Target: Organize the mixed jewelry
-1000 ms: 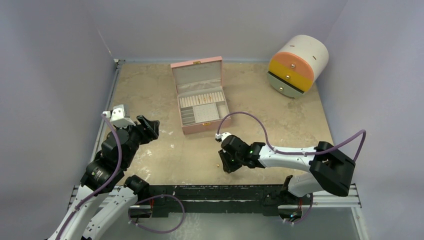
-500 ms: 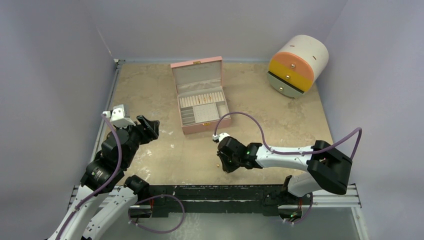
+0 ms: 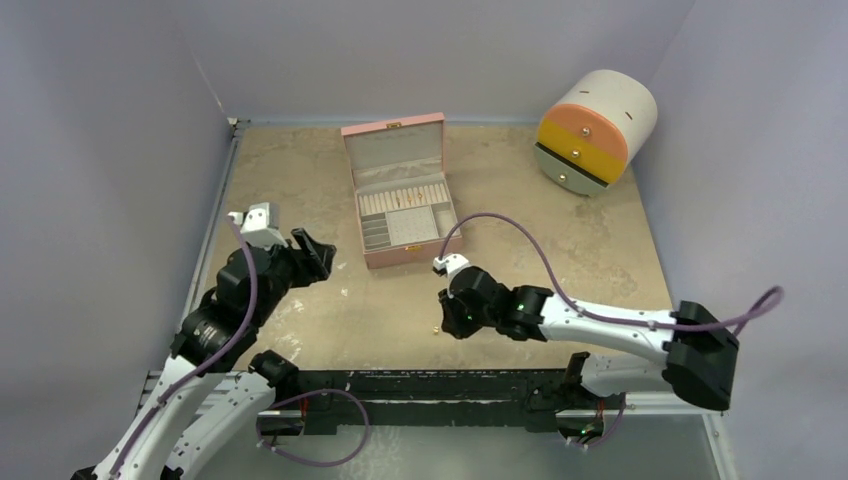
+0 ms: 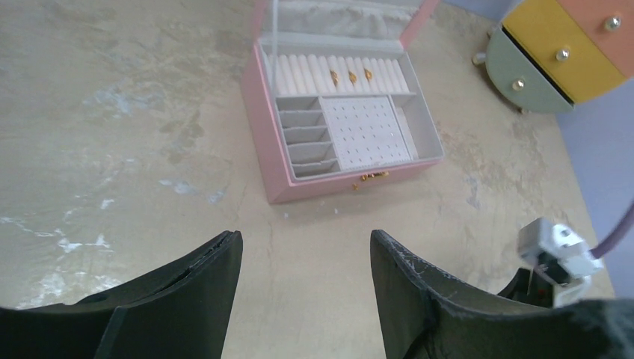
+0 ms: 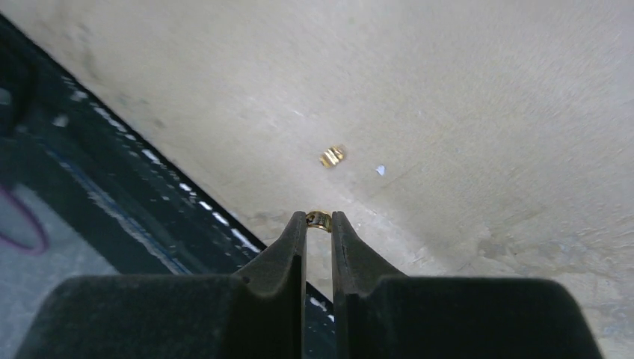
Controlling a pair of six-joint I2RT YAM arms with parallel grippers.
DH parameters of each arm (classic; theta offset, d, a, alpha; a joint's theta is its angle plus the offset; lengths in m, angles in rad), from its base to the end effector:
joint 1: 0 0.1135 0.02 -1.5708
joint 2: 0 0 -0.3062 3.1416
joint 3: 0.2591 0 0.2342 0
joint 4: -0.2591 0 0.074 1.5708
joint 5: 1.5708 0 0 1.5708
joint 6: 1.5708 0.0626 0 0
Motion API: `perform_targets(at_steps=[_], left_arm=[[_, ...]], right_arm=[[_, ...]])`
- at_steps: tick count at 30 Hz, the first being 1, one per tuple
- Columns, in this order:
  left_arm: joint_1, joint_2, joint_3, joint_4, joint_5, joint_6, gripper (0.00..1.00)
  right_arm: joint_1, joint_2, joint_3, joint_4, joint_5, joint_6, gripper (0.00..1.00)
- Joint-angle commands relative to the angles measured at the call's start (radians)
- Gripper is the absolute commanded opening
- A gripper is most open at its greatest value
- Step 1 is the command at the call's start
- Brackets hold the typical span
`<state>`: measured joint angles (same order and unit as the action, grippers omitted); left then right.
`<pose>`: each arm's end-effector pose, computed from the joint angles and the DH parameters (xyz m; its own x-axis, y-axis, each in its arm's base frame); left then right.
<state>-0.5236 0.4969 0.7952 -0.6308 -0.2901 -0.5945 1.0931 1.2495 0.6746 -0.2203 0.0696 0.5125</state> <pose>0.0750 -0.0226 0.3396 -0.3714 -0.4053 -0.8354 0.0446 0.8909 -0.4521 0.1149 0.2124 0.2339 -0.7095 -0.3065 -0.6345 -0.5916 0.7483 0.3000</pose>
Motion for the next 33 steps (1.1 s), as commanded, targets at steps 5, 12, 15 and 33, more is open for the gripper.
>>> perform_targets(at_steps=[5,12,15,33], left_arm=[[0.006,0.118,0.031,0.144,0.359,-0.126,0.62],[0.005,0.176,0.051,0.240,0.594,-0.183,0.60],[0.005,0.194,0.048,0.287,0.690,-0.208,0.60],[0.005,0.206,-0.050,0.593,1.035,-0.400,0.58]], right_arm=[[0.004,-0.266,0.013,0.193,0.032,-0.126,0.11],[0.004,-0.314,0.082,0.312,-0.032,-0.358,0.11],[0.004,-0.315,0.097,0.393,-0.091,-0.443,0.11],[0.004,-0.291,0.123,0.694,-0.437,-0.850,0.14]])
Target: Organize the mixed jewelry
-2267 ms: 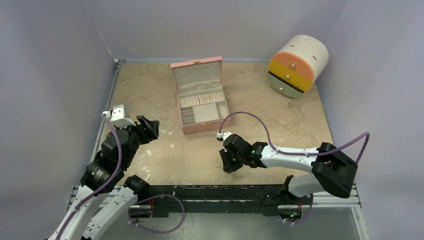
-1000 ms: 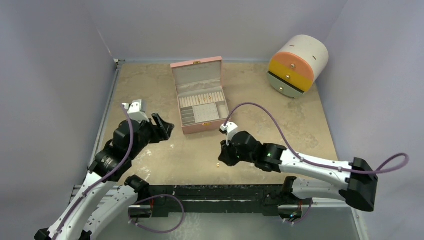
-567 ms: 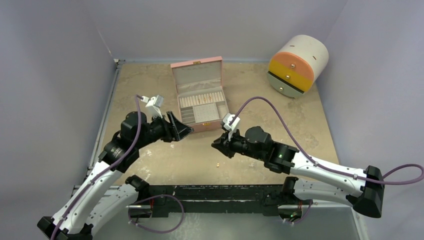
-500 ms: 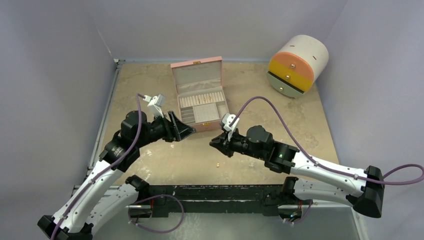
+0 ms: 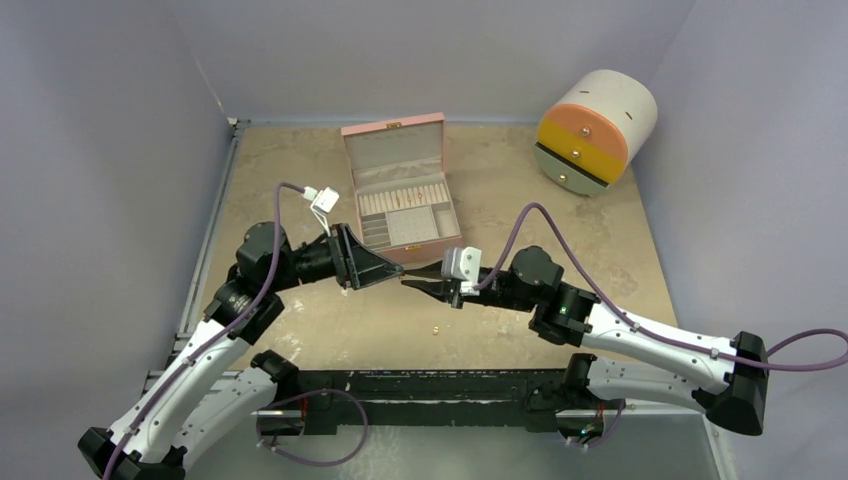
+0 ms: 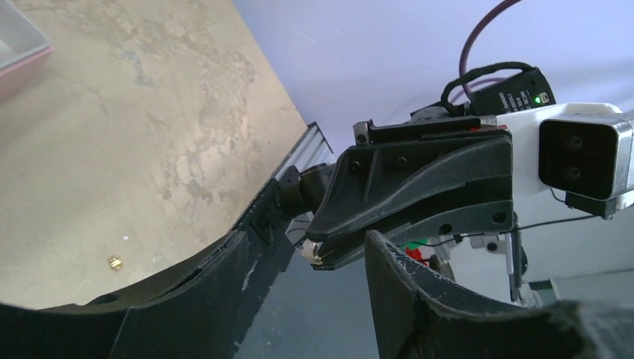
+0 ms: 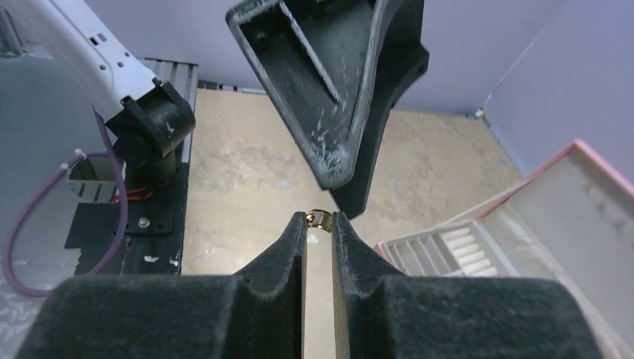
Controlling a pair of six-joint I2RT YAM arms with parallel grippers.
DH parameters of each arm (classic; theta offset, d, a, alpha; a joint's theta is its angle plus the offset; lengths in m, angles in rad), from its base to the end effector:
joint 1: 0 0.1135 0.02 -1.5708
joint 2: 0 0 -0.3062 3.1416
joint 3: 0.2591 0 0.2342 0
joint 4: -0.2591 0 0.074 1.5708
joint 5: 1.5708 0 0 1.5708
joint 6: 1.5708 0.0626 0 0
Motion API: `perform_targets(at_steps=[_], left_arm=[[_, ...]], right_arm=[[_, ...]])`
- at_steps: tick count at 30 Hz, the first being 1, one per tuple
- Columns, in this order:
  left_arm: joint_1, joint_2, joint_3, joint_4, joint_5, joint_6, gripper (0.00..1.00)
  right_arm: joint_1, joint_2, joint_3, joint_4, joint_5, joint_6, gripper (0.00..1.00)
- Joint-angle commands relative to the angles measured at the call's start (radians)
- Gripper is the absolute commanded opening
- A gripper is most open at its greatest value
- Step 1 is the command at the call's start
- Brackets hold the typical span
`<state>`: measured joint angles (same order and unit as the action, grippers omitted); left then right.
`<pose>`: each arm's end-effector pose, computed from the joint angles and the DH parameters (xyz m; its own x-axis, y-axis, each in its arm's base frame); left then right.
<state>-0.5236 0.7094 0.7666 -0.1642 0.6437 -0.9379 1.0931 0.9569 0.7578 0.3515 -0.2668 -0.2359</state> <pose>0.0969 -0.0993 0.3726 -0.7939 -0.2864 -0.5364 0.4677 0.2763 -0.8396 0.0820 0.1943 0.3982 0.2961 0.0815 -0.9517 -0.9331 0.2377 -0.2699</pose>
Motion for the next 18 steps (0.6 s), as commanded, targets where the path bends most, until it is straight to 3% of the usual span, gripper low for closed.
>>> perform_targets(at_steps=[1,18], left_arm=[[0.005,-0.005,-0.024,0.131,0.111,-0.059,0.57],[0.004,-0.004,-0.040,0.254,0.207,-0.123,0.44]], right_arm=[[0.003,0.005,0.043,0.129,-0.113,-0.109,0.14],[0.004,0.005,0.038,0.223,-0.172,-0.151,0.14]])
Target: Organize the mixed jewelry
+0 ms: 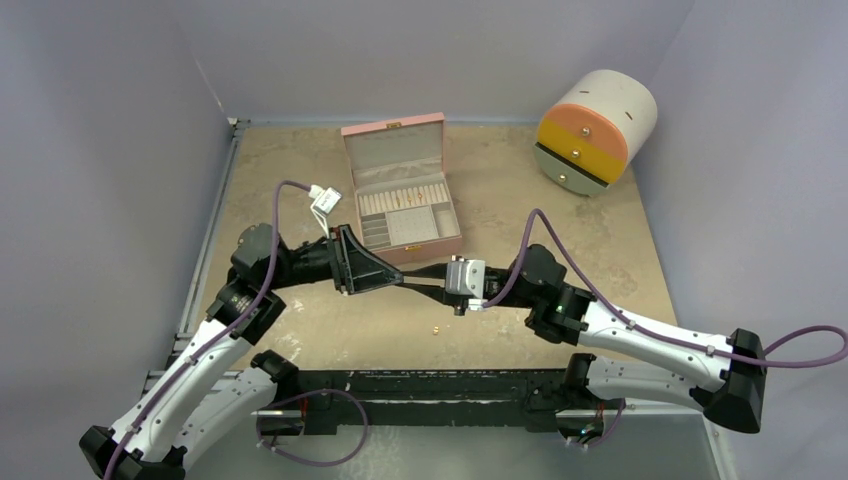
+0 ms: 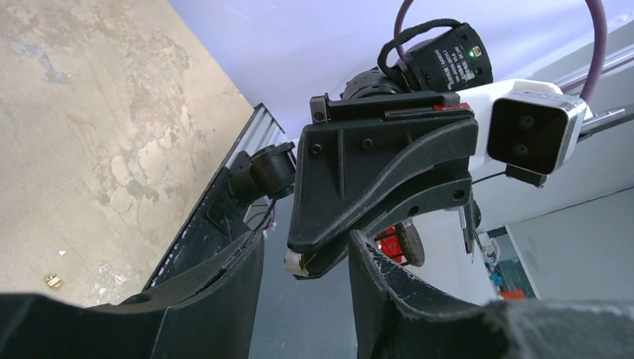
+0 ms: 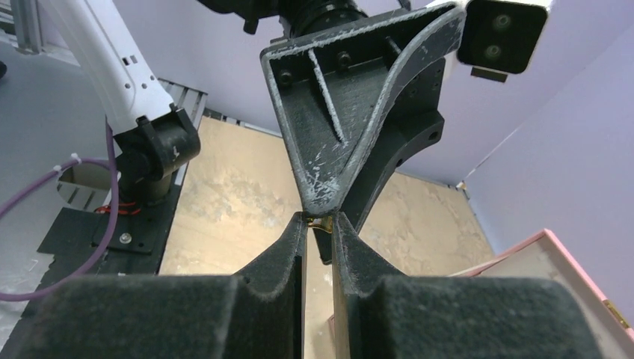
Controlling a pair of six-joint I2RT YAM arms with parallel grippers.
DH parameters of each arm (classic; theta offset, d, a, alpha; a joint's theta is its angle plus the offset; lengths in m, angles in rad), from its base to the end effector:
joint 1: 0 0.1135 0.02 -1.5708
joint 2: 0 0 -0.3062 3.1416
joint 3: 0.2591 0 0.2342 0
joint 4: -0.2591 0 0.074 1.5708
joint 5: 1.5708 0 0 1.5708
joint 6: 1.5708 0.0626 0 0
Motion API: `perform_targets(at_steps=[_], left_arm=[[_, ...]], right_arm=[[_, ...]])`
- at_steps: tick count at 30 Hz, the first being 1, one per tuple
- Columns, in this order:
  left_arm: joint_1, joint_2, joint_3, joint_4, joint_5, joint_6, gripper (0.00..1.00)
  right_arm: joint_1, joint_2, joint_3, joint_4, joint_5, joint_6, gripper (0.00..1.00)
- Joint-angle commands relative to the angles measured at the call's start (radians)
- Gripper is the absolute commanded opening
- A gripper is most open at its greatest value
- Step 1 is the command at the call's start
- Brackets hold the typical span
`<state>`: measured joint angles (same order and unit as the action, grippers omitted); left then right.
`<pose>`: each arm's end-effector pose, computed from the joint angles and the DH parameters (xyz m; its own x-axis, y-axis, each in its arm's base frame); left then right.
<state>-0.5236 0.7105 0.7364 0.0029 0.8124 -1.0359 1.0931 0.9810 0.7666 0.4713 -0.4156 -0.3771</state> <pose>0.0896 -0.1042 0.3824 -0.8238 -0.2076 -0.5275 0.5171 0.1063 -0.8493 0.0744 0.1987 0.4118 0.4739 0.1826 -0.8615 -0.8793 0.1517 -0.4515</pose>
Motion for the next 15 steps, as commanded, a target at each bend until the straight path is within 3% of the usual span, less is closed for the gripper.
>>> perform_targets(at_steps=[1,15], left_arm=[[0.004,-0.006,-0.013,0.102,0.041,-0.035,0.44],[0.004,-0.019,-0.041,0.267,0.062,-0.161,0.34]], right_arm=[[0.004,-0.021,0.025,0.113,-0.023,-0.007,0.14],[0.004,-0.061,-0.013,0.147,-0.019,-0.008,0.15]])
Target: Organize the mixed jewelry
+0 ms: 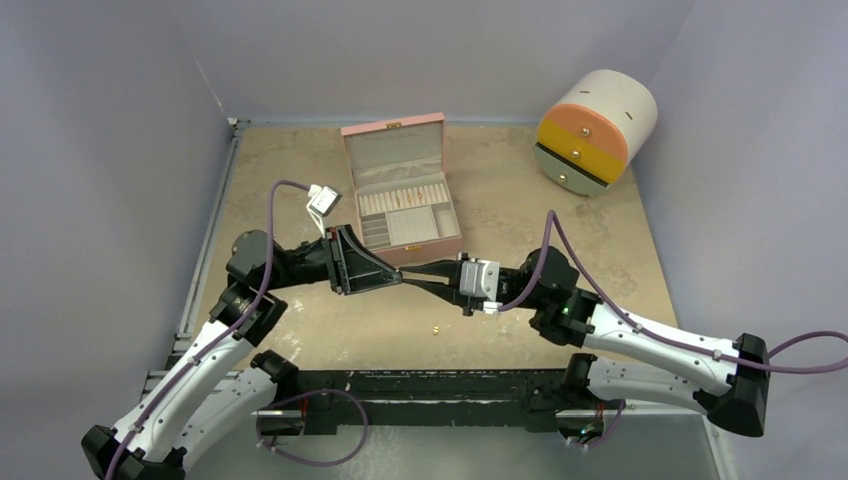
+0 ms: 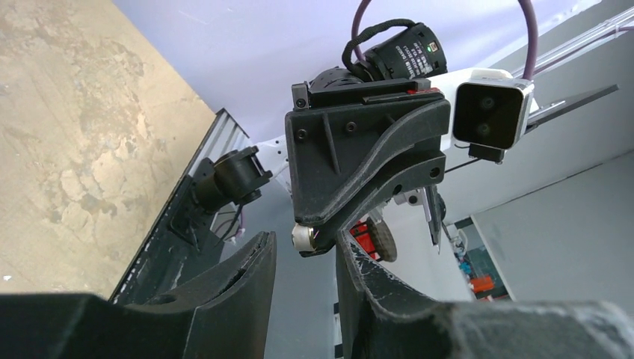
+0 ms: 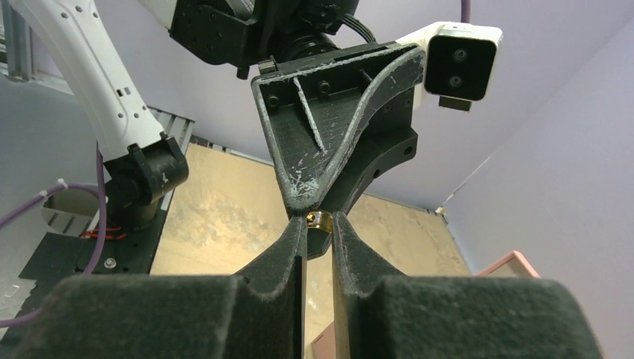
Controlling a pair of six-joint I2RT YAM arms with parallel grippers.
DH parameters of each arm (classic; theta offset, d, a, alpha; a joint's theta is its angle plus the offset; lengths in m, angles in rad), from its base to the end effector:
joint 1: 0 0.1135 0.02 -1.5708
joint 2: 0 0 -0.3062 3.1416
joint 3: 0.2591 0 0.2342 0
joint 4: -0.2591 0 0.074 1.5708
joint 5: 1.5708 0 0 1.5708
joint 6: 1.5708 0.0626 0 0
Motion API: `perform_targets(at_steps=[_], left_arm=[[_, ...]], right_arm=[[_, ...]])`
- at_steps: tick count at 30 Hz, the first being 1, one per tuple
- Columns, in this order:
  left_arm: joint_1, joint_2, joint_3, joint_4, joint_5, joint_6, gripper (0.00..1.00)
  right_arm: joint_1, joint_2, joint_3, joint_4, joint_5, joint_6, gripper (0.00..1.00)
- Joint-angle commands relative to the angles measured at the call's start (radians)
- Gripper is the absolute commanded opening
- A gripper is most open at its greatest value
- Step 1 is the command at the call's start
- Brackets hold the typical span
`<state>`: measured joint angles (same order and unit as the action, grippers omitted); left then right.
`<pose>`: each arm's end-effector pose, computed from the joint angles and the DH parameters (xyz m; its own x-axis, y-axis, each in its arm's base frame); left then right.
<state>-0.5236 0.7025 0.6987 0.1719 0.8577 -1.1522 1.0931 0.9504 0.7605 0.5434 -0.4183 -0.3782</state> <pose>0.0857 -0.1041 0.3897 -0.8300 -0.2110 -0.5164 0.5278 0.0023 -0.8493 0.0688 0.1882 0.4243 0.5122 0.2556 -0.8199 -0.8582 0.1894 -0.4771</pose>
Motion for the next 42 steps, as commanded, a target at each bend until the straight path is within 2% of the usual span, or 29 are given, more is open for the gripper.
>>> perform_targets(at_steps=[1,12,42], left_arm=[[0.004,-0.011,-0.004,0.100,0.015,-0.047,0.34],[0.004,-0.002,-0.004,0.141,0.009,-0.079,0.28],[0.003,-0.003,-0.005,0.150,0.017,-0.086,0.24]], right_arm=[[0.004,-0.035,-0.009,0.075,-0.017,-0.008,0.15],[0.004,-0.056,-0.023,0.059,-0.017,-0.019,0.14],[0.004,-0.019,-0.029,0.104,-0.033,-0.060,0.14]])
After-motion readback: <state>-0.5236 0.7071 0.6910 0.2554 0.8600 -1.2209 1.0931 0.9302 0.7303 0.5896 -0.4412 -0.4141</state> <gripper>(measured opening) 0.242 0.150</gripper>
